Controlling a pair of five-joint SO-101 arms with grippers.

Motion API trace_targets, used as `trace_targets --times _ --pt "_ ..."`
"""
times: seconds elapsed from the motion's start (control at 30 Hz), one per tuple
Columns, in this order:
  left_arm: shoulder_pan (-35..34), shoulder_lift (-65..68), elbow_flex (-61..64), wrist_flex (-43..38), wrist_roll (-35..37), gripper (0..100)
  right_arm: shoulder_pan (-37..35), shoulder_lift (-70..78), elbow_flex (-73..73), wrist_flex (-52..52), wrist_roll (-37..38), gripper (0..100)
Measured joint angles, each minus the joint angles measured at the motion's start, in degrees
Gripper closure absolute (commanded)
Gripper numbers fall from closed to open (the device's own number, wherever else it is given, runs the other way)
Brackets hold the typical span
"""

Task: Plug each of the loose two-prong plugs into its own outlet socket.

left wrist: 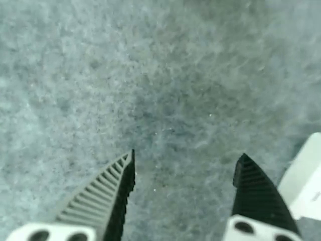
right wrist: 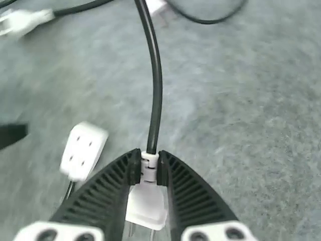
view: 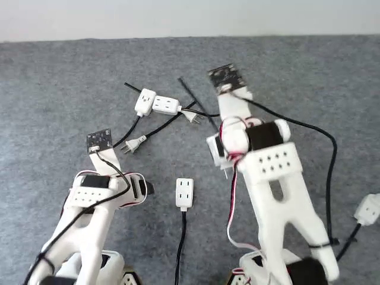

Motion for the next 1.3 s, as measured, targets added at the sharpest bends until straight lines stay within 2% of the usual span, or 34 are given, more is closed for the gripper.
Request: trace_targets --times 0.17,0.27,0.37,0.53,0.83,1.07,1.3 --pt "0.1 13.5 -9.0 0.4 -1.1 70 -2.3 -4.0 0.0 5.1 7.2 99.1" --pt "0.1 22.4 -16.6 4.3 -1.4 70 -2.5 -6.5 0.0 5.7 9.9 99.1" --pt "0.1 30.0 -24.4 9.5 -1.5 70 -4.2 -8.9 0.0 5.7 11.3 99.1" --pt "1.1 37.0 -32.4 15.6 -1.8 70 -11.5 -10.8 0.0 6.5 11.4 99.1" --pt "2.5 37.2 -33.0 15.8 -8.0 71 -24.5 -11.3 0.0 7.0 10.1 99.1" --pt "4.8 31.8 -28.4 15.0 -15.7 84 -25.4 -11.1 4.3 1.9 9.9 99.1" --pt "7.6 21.5 -17.3 8.9 -21.5 85 -25.9 -9.0 4.7 -1.2 9.9 99.1"
